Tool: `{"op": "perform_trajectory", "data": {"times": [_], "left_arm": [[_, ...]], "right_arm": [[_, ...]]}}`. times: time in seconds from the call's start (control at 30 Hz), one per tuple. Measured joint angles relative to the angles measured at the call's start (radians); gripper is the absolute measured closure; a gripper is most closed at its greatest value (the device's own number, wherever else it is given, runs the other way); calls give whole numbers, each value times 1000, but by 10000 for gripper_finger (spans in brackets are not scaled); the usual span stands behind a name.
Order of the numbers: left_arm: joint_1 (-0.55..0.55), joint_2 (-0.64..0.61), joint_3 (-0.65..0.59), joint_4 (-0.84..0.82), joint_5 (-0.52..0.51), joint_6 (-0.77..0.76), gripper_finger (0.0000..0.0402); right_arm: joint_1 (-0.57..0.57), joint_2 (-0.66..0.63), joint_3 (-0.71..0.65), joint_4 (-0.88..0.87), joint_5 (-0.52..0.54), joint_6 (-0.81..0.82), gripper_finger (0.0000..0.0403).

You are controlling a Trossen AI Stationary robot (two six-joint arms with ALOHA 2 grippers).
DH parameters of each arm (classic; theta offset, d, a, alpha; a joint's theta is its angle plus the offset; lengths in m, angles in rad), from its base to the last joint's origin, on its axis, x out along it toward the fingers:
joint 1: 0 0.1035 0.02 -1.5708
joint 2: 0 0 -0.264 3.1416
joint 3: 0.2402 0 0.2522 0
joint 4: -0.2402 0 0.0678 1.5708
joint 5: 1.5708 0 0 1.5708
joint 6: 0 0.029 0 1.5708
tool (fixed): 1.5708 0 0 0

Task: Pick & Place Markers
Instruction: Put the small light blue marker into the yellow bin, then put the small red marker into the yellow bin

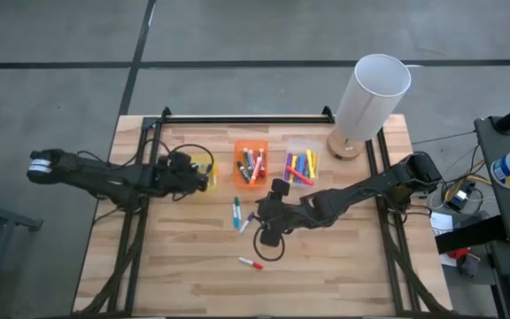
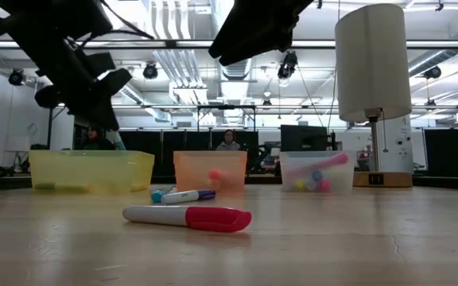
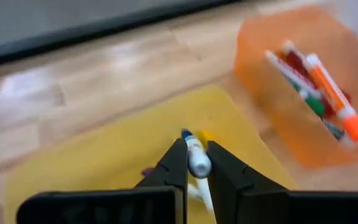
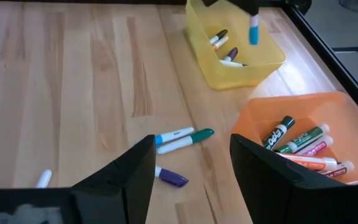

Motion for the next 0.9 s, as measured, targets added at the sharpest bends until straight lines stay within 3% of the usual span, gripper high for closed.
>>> {"op": "perform_trajectory", "data": {"times": [0.2, 0.47, 0.77, 0.9], "left_arm": [[16, 16, -1, -4, 116, -13, 367], [16, 25, -2, -3, 52, -23, 362], [16, 25, -2, -3, 49, 3, 293], [16, 25, -1, 0, 37, 4, 280]], "right_arm": [[-2, 0, 0, 11, 0, -7, 202], [-2, 0, 0, 11, 0, -7, 202], [-2, 0, -7, 11, -1, -4, 202], [-2, 0, -10, 12, -3, 19, 202]]}}
